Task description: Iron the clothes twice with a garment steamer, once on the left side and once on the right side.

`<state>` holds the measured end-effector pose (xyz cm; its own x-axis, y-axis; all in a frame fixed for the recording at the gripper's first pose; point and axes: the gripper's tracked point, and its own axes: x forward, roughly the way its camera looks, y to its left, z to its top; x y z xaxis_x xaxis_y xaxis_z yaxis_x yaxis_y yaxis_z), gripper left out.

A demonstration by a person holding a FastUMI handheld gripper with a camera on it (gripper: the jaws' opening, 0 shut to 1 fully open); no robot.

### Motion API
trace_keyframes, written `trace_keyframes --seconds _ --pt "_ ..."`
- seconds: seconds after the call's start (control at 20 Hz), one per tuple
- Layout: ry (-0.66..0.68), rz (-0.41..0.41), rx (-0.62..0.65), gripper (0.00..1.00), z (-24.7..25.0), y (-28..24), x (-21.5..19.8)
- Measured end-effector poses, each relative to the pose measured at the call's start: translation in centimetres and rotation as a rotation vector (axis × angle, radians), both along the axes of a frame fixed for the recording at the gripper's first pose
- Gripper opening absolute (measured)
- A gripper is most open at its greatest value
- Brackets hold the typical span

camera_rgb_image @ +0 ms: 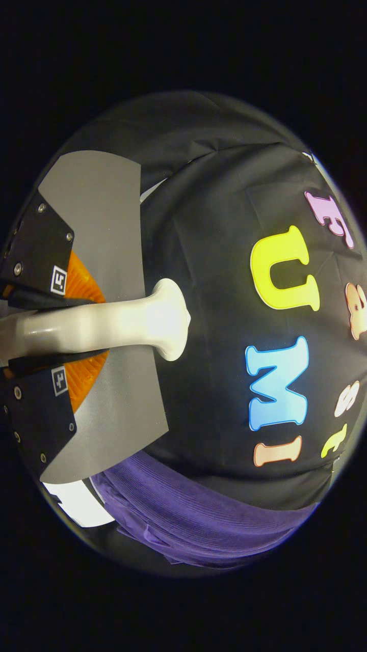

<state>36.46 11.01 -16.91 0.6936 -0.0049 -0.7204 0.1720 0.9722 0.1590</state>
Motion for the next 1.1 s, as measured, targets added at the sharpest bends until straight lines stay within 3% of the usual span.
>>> trace_keyframes --seconds 0.65,0.85,1.1 --pt "-0.289 0.079 -0.091 0.36 10.5 -7.3 -14.0" --pt "-0.361 0.075 -0.085 0.36 13.9 -9.6 -17.7" --pt "-0.433 0.010 -0.099 0.36 18.2 -14.4 -20.7"
